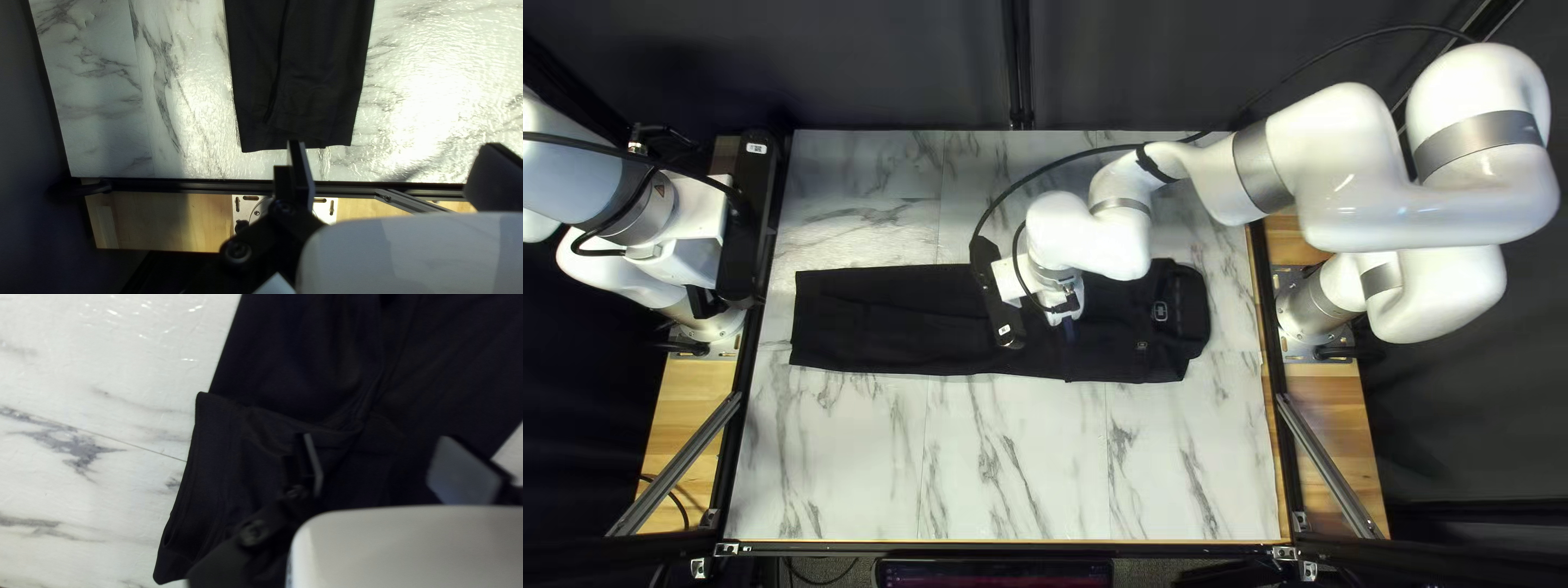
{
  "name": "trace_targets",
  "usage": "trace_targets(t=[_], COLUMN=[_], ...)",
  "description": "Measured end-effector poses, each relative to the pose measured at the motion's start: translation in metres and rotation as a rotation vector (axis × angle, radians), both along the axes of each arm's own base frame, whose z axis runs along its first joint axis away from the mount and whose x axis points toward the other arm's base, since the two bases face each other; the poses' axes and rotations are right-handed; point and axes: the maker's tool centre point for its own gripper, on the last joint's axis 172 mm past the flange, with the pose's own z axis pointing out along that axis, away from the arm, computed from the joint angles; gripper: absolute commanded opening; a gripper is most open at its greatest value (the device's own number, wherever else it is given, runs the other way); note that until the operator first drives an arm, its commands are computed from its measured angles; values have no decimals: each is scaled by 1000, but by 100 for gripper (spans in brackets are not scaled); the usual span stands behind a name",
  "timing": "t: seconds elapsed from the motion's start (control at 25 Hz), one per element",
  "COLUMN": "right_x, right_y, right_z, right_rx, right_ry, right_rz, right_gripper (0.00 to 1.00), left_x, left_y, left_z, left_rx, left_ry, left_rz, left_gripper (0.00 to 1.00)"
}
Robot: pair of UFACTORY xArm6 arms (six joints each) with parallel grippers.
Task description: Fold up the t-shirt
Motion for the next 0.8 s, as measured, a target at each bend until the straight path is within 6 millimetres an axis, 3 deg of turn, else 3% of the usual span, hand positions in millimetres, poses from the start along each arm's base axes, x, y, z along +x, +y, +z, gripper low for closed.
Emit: trace_targets(t=[0.04, 0.08, 0.12, 0.2, 0.8], right_x=[-1, -1, -2, -3, -2], right_y=[1, 2, 3, 6, 3], right_z=[-1, -3, -4, -7, -12], right_rx=[4, 8, 12, 18, 28], right_ry=[4, 8, 11, 16, 31], right_rz=[2, 4, 7, 13, 23], right_gripper=[44, 11, 3, 0, 2], left_x=[0, 0, 0, 0, 0], left_y=[0, 0, 0, 0, 0], left_z=[0, 0, 0, 0, 0], left_rx=[0, 0, 0, 0, 0], left_ry=[0, 0, 0, 0, 0], left_rz=[0, 0, 0, 0, 0], left_gripper=[100, 100, 100, 100, 100])
